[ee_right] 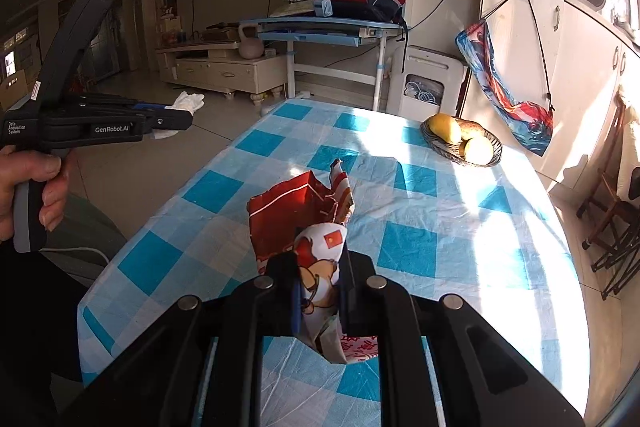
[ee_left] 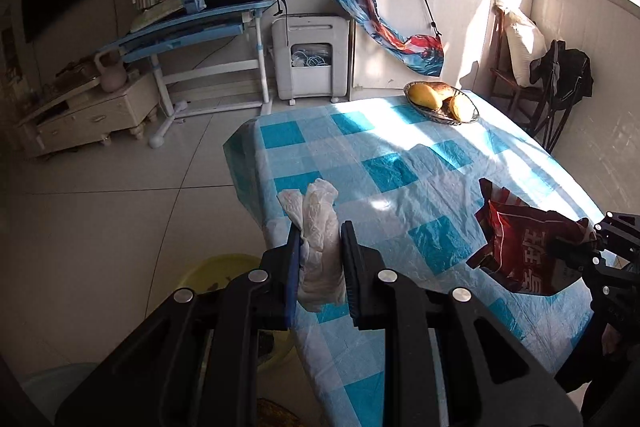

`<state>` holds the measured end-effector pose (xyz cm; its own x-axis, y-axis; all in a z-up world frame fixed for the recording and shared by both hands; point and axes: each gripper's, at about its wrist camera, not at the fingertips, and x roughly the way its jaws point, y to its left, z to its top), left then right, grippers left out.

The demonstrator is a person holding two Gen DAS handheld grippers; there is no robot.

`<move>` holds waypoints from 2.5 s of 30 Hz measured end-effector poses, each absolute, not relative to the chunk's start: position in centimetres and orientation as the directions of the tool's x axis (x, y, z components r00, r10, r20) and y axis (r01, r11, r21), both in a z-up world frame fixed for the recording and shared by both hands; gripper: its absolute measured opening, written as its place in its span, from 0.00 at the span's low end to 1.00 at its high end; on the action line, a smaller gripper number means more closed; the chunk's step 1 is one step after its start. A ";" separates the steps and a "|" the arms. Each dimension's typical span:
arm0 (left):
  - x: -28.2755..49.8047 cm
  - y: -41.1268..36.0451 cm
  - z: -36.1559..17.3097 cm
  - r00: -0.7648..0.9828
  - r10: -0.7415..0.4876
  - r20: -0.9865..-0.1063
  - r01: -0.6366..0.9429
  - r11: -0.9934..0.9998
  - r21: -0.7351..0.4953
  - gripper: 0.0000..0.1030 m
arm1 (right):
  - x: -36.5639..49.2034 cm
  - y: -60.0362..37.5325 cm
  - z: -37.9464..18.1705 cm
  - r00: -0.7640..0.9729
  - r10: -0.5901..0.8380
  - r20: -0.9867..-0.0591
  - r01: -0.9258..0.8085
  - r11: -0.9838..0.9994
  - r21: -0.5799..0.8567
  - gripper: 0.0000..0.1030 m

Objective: Collect trash

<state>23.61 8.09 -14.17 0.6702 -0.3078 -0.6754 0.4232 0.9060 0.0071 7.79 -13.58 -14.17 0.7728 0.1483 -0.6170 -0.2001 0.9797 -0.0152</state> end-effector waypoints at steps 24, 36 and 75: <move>33.9 19.5 -21.6 0.485 -0.242 -0.841 0.118 0.970 -0.211 0.49 | 14.6 -2.7 -13.9 0.732 0.275 -0.623 -0.402 0.913 -0.069 0.14; 32.2 27.6 -16.0 0.722 -0.058 -0.690 -0.163 0.954 -0.250 0.78 | 21.5 7.1 -16.5 0.643 0.321 -0.695 -0.523 0.847 -0.092 0.15; 0.9 2.7 2.6 0.898 -0.041 -0.438 0.122 0.980 0.159 0.93 | -8.1 -15.7 -1.5 0.935 -0.033 -0.354 0.072 0.992 0.099 0.93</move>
<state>0.85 2.74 2.57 0.8982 -0.0414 -0.4375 0.1224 0.9797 0.1586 -8.13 -15.70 -1.54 0.9348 -0.0328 -0.3536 0.0723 0.9924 0.0992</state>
